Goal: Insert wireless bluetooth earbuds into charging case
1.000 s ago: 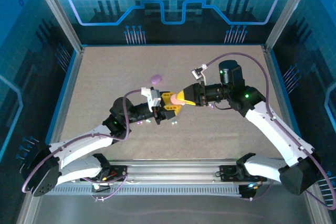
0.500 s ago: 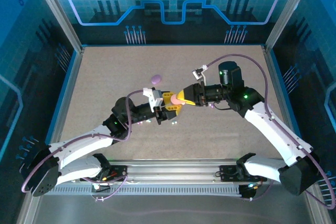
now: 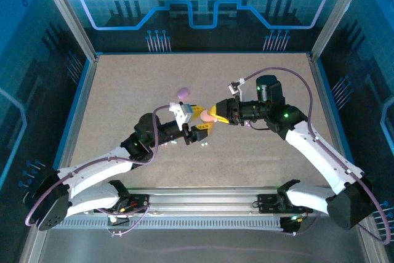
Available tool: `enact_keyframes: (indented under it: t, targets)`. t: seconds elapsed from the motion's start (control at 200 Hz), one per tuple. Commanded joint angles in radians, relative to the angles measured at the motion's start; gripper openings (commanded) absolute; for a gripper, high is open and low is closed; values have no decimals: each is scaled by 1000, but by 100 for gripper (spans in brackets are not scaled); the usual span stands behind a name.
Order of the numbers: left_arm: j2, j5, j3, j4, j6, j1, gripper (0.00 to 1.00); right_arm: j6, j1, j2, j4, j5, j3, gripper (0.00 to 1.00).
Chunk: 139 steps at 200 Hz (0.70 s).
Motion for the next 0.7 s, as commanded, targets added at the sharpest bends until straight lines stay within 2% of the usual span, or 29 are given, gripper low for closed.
enact_keyframes:
  t: [0.0, 0.245, 0.355, 0.48, 0.69]
  targets:
    - [-12, -51, 21, -26, 24, 5, 61, 25, -32, -33, 34, 28, -26, 2]
    - [-39, -59, -1, -42, 32, 7, 68, 47, -89, -25, 113, 115, -92, 1]
    - [-60, -91, -6, -46, 17, 7, 71, -12, -119, 16, 96, 225, -120, 2]
    - [-100, -169, 2, -97, -11, 7, 77, -73, -171, 146, 105, 271, -132, 3]
    - [-138, -337, 98, -383, -80, 18, 90, -210, -190, 457, 49, 292, 13, 4]
